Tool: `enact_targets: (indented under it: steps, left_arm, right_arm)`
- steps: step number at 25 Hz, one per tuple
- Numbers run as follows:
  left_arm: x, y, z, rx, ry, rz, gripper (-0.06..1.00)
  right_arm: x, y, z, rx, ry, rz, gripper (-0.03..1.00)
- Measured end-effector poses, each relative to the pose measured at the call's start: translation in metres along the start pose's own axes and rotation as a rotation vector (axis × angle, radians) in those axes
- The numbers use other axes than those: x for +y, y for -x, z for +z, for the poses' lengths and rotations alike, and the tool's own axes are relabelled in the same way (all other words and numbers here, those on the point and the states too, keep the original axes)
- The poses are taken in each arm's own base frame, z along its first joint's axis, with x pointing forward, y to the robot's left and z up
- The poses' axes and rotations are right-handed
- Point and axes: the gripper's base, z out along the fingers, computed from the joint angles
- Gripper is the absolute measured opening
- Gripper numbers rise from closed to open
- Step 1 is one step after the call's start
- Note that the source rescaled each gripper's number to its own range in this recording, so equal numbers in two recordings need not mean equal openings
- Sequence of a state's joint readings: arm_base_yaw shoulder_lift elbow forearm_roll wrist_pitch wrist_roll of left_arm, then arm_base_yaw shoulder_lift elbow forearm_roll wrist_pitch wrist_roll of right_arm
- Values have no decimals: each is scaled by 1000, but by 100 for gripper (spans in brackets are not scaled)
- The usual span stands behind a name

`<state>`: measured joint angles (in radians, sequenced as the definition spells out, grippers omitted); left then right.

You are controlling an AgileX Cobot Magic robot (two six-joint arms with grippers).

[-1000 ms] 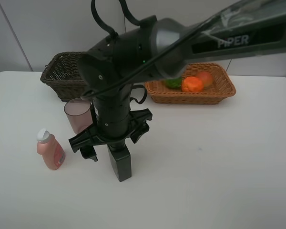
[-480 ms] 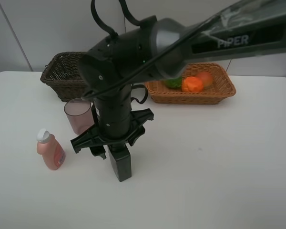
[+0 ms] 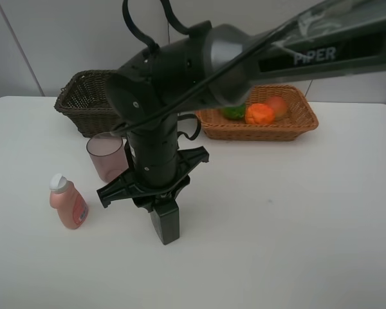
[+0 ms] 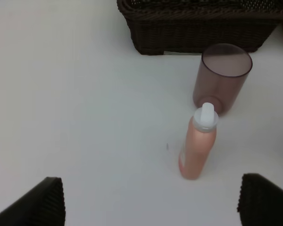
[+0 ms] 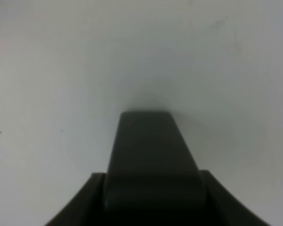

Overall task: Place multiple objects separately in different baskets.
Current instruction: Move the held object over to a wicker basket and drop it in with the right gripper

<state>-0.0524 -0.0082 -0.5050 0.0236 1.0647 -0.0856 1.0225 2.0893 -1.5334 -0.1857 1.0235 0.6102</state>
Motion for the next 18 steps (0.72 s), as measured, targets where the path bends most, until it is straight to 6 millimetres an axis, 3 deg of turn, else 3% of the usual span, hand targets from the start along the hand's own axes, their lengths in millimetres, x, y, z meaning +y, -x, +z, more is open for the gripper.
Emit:
enact_targets:
  steps: [12, 18]
  left_arm:
    - [0, 0, 0, 0, 0, 0, 96]
    - [0, 0, 0, 0, 0, 0, 96]
  right_arm:
    - [0, 1, -1, -1, 0, 1, 2]
    - [0, 19, -37, -27, -17, -46, 1]
